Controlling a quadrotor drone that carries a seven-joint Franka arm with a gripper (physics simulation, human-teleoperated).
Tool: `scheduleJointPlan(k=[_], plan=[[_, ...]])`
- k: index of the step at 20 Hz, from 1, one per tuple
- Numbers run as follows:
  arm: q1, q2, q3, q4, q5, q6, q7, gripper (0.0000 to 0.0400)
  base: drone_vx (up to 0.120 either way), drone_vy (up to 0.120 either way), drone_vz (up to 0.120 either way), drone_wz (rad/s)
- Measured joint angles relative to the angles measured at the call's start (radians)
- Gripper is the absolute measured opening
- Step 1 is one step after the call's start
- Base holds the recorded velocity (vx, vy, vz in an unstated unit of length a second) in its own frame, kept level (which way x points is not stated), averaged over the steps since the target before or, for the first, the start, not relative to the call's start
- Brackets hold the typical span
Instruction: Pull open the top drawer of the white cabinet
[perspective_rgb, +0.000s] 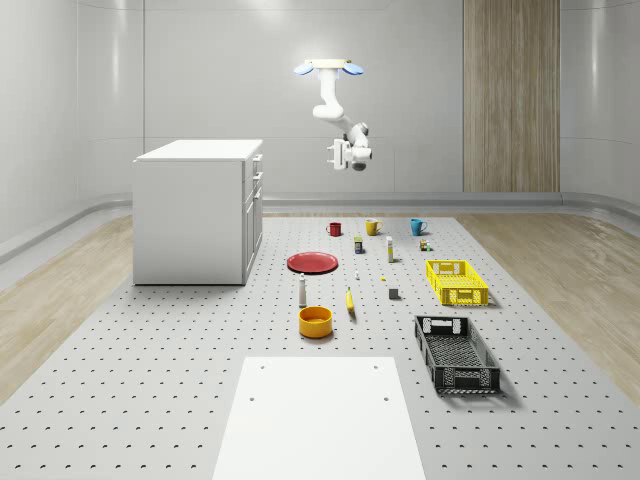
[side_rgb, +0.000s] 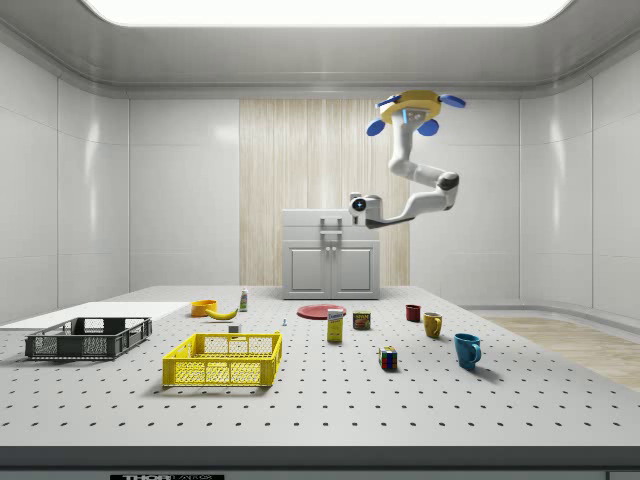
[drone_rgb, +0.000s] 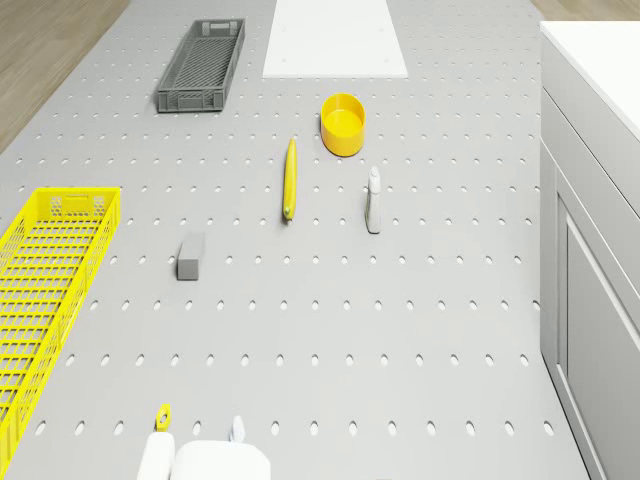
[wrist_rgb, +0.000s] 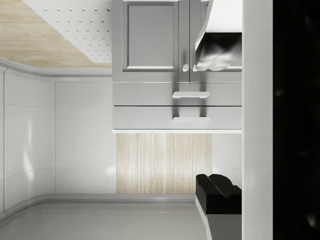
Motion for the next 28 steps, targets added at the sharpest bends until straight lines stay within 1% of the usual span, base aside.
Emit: scheduleJointPlan(k=[3, 5, 13, 18, 19, 23, 28], plan=[[0.004, -0.005, -0.001, -0.001, -0.004, 0.004, 0.003, 0.0305, 0.120, 0.000, 0.000, 0.000], [0.007, -0.008, -0.002, -0.001, -0.007, 0.007, 0.006, 0.0305, 0.040, 0.000, 0.000, 0.000], [0.017, -0.019, -0.005, -0.003, -0.016, 0.016, 0.014, 0.0305, 0.005, -0.120, 0.000, 0.000], [0.022, -0.026, -0.006, -0.003, -0.022, 0.021, 0.018, 0.0305, 0.120, 0.000, 0.000, 0.000], [0.023, -0.027, -0.005, -0.005, -0.022, 0.023, 0.019, 0.0305, 0.000, 0.000, 0.000, 0.000], [0.029, -0.030, 0.013, -0.023, -0.009, 0.050, 0.017, 0.0305, 0.000, 0.000, 0.000, 0.000], [0.039, -0.029, 0.051, -0.056, 0.023, 0.099, 0.008, 0.0305, 0.000, 0.000, 0.000, 0.000]])
